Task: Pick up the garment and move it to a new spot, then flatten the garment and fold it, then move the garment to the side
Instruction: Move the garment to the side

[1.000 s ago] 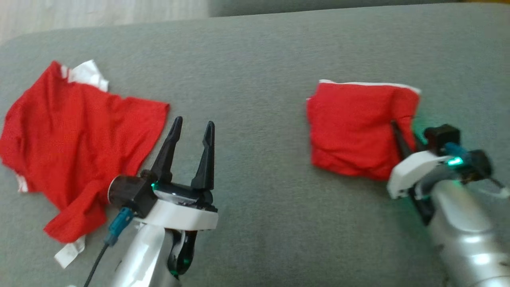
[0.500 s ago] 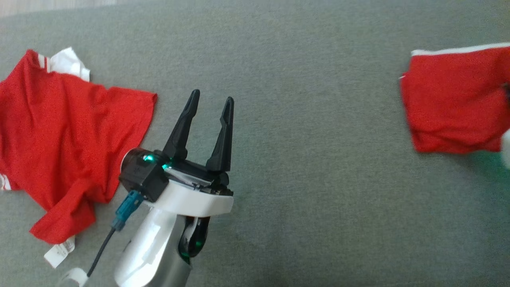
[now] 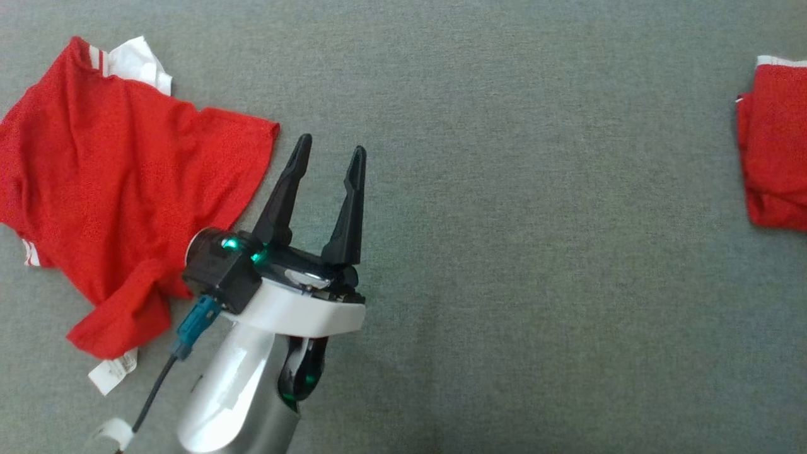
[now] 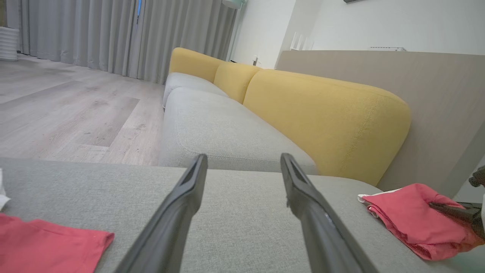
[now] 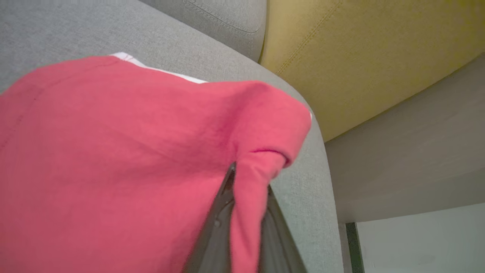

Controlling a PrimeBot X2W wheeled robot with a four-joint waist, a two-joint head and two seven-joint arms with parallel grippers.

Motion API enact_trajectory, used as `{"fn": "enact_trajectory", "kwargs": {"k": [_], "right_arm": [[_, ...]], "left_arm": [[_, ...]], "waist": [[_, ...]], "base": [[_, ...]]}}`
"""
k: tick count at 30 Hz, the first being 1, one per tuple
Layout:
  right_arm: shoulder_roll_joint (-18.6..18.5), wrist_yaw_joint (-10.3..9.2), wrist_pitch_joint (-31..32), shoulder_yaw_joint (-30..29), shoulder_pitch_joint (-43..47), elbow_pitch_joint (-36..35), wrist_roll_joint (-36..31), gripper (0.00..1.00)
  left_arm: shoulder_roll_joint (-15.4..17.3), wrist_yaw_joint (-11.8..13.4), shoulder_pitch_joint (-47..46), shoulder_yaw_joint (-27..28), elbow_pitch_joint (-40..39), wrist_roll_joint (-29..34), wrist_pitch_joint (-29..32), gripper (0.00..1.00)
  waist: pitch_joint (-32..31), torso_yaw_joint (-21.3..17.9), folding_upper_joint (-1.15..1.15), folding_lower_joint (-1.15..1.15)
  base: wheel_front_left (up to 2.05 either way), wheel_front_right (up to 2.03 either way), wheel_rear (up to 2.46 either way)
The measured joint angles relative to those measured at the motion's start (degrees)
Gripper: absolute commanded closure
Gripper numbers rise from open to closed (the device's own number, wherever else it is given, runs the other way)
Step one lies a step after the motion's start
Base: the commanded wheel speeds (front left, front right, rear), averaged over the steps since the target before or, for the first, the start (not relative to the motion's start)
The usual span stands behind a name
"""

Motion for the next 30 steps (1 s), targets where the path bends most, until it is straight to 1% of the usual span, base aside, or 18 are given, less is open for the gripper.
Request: {"fn": "enact_trajectory", "kwargs": {"k": [2, 3, 4, 7, 9, 13, 16, 20, 24, 26, 30], "right_arm": [[0.0, 0.0, -0.2, -1.0, -0.7, 0.5, -0.6, 1.0], [0.0, 0.0, -0.6, -1.3, -1.2, 0.8, -1.0, 0.52], [0.0, 0.0, -1.1, -1.9, -1.5, 1.1, -1.6, 0.0], [0.4, 0.0, -1.6, -3.2, -2.0, 2.0, -3.1, 0.0], [1.3, 0.0, -2.3, -4.3, -2.5, 2.4, -4.1, 0.0], [4.1, 0.0, -4.5, -6.8, -2.5, 2.3, -5.2, 0.0], [7.1, 0.0, -6.2, -8.3, -2.5, 0.7, -5.3, 0.0], [12.6, 0.0, -7.7, -9.6, -2.3, -4.0, -4.2, 0.0], [18.3, 0.0, -7.7, -11.9, -1.1, -11.2, -2.5, 0.0], [20.8, 0.0, -7.7, -12.4, 1.3, -15.2, -1.6, 0.0], [26.6, 0.0, -7.8, -13.2, 9.5, -22.7, -0.3, 0.0]], "left_arm": [[0.0, 0.0, 0.0, 0.4, 0.1, 0.0, 0.0, 0.0], [0.0, 0.0, 0.0, 0.7, 0.3, 0.0, 0.0, 0.0], [0.0, 0.0, 0.0, 1.0, 0.5, 0.0, 0.0, 0.0], [0.0, 0.0, 0.0, 1.3, 0.8, 0.1, 0.0, 0.0], [0.0, 0.0, 0.1, 1.4, 0.9, 0.1, 0.0, 0.0], [0.0, 0.0, 0.9, 2.8, 0.9, 0.1, 0.0, 0.0], [0.0, 0.1, 2.5, 4.4, 0.8, 0.2, 0.0, 0.0], [0.0, 0.1, 5.5, 6.9, 0.9, 1.1, 0.0, 0.0], [0.0, 0.1, 8.3, 8.9, 0.9, 1.7, 0.0, 0.0], [0.0, 0.1, 9.8, 9.7, 1.0, 1.8, 0.0, 0.0], [0.1, 0.1, 12.5, 11.1, 1.0, 2.2, 0.0, 0.0]], "waist": [[-0.1, 0.1, 0.0, 0.0], [-0.2, 0.1, 0.0, 0.0], [-0.5, 0.0, 0.0, 0.0], [-1.5, -0.2, 0.0, 0.0], [-2.5, -0.4, 0.0, 0.0], [-5.2, -0.9, 0.0, -0.01], [-7.6, -1.3, 0.0, -0.01], [-10.9, -1.8, 0.0, -0.01], [-14.3, -2.1, 0.0, -0.02], [-15.7, -2.1, 0.0, -0.02], [-17.9, -1.9, 0.0, -0.02]], "base": [[0.0, 0.0, 0.0], [0.0, 0.0, 0.0], [0.0, 0.0, 0.0], [0.0, 0.0, 0.0], [0.0, 0.0, 0.0], [0.0, 0.0, 0.0], [0.0, 0.0, 0.0], [0.0, 0.0, 0.0], [0.0, 0.0, 0.0], [0.0, 0.0, 0.0], [0.0, 0.0, 0.0]]}}
